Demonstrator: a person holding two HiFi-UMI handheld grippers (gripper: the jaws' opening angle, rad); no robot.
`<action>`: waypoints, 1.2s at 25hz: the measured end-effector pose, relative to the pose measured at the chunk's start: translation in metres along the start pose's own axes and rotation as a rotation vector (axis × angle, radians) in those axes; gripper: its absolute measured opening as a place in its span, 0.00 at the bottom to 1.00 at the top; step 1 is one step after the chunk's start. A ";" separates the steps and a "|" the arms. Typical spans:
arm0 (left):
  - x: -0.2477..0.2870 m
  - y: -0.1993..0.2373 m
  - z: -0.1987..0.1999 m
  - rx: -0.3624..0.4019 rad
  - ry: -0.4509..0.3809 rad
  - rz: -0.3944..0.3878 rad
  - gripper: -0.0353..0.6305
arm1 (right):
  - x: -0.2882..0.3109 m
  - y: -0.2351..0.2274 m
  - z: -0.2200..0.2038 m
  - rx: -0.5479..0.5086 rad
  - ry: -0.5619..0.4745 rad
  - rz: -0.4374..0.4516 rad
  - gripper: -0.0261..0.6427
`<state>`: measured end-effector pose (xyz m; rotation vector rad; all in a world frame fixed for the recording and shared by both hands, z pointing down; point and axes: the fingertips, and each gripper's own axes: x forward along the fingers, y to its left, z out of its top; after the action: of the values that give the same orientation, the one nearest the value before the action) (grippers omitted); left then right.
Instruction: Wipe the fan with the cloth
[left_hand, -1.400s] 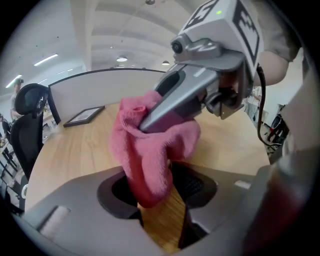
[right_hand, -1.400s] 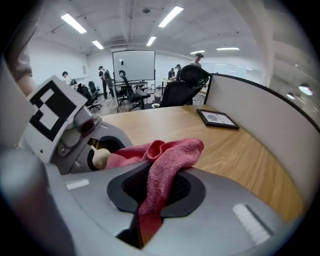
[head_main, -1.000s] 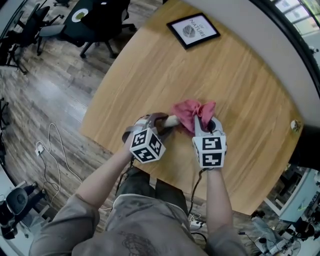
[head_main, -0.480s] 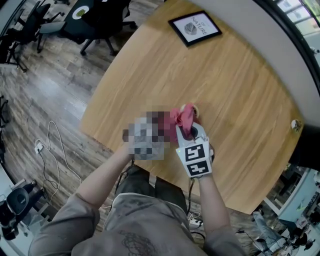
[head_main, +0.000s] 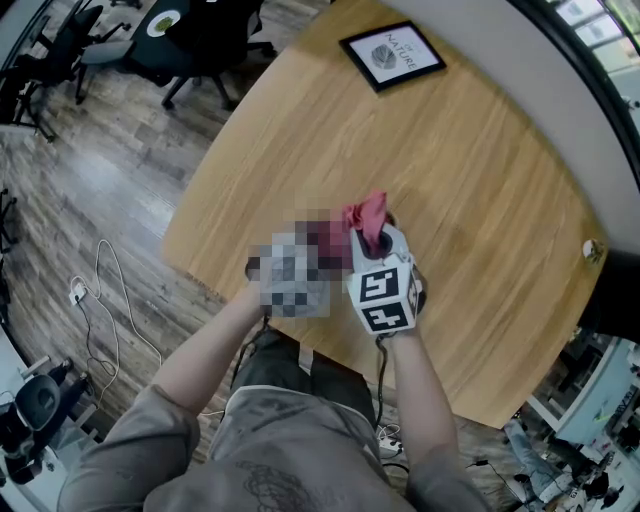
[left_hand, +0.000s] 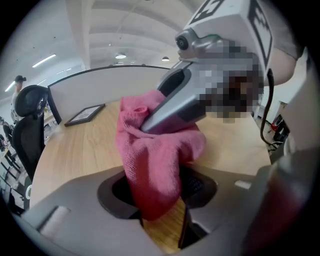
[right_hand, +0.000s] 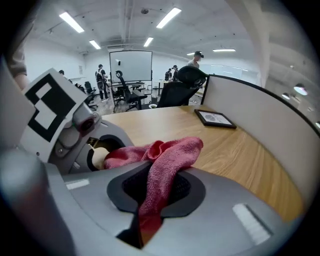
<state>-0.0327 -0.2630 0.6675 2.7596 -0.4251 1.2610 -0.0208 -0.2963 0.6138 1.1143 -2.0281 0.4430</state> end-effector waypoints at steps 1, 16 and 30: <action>0.000 0.000 0.000 -0.003 0.000 -0.001 0.33 | -0.001 -0.008 0.000 0.012 -0.002 -0.025 0.12; -0.001 -0.002 -0.002 -0.042 0.012 -0.009 0.34 | -0.033 -0.042 -0.037 0.062 0.051 -0.146 0.12; -0.004 0.002 -0.006 -0.085 0.015 -0.001 0.34 | 0.003 0.028 -0.002 -0.217 0.027 0.056 0.12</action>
<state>-0.0398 -0.2629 0.6683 2.6783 -0.4647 1.2329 -0.0438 -0.2814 0.6188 0.9175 -2.0325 0.2567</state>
